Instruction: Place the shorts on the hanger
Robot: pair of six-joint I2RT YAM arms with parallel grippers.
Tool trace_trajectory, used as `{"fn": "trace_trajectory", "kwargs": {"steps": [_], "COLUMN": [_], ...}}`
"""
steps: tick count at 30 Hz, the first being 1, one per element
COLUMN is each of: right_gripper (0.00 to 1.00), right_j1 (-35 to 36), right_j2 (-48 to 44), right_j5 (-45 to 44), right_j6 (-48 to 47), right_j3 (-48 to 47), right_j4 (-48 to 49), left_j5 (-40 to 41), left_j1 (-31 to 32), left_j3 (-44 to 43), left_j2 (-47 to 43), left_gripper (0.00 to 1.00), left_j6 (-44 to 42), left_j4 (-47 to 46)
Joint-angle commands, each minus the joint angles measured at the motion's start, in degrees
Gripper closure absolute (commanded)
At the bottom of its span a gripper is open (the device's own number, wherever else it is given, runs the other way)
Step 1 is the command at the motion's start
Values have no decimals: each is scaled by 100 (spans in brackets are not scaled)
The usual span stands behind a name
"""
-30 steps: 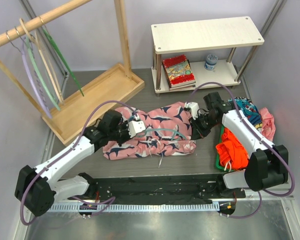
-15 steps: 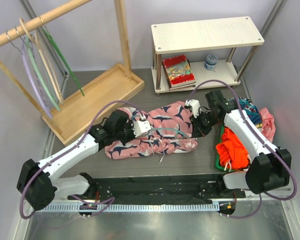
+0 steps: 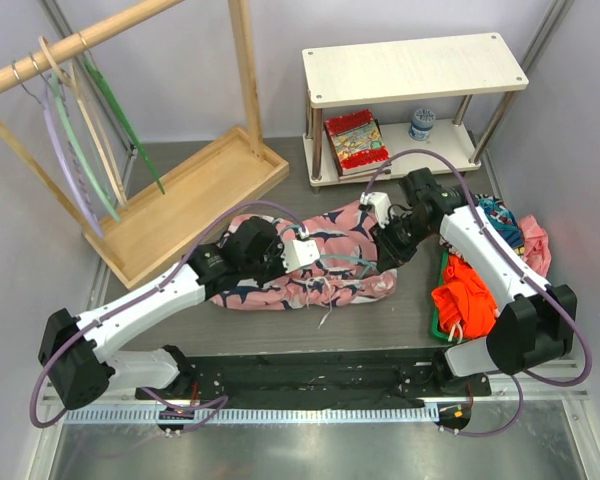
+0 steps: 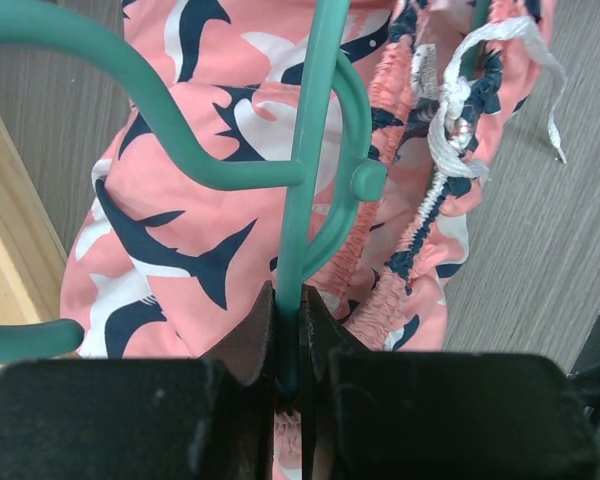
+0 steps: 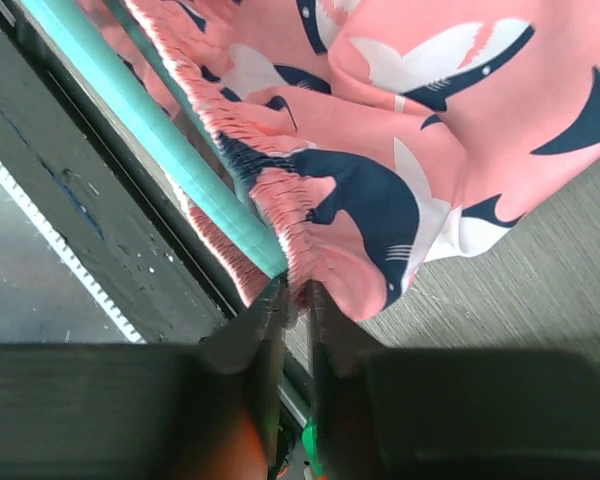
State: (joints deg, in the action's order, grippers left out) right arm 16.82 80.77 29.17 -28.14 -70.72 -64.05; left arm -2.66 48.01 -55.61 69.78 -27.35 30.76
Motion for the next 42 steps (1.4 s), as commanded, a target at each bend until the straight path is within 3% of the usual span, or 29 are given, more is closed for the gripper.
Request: {"fn": "trace_trajectory", "kwargs": {"steps": [1,10,15,24,35,36,37,40,42], "right_gripper": [70,27,26,25,51,56,72,99,99], "right_j1": [32,49,365,1367,1799,1807,1807,1799,1772], "right_j2": [52,167,123,96,712,729,738,756,686], "right_j5": [203,853,1126,1144,1381,1390,1390,1259,1153], "right_j6": [-25,-297,-359,388,713,766,775,766,696], "right_j3": [-775,-2148,-2060,-1620,-1542,-1507,-1489,-1541,-1541], "right_j4": [-90,-354,-371,1069,1615,1702,1738,1756,1765], "left_j5": [-244,-253,-279,-394,-253,-262,-253,-235,-253], "left_j1": [103,147,147,156,139,147,139,104,69], "left_j3": [-441,-714,-749,-819,-758,-749,-740,-749,-732], "left_j2": [-298,-333,-272,-149,-289,-315,-316,-377,-421], "left_gripper": [100,100,100,100,100,100,100,96,88], "left_j6": [152,-51,-68,-33,345,388,415,520,591], "left_j4": [-132,17,9,9,-27,-27,-27,26,113]}}
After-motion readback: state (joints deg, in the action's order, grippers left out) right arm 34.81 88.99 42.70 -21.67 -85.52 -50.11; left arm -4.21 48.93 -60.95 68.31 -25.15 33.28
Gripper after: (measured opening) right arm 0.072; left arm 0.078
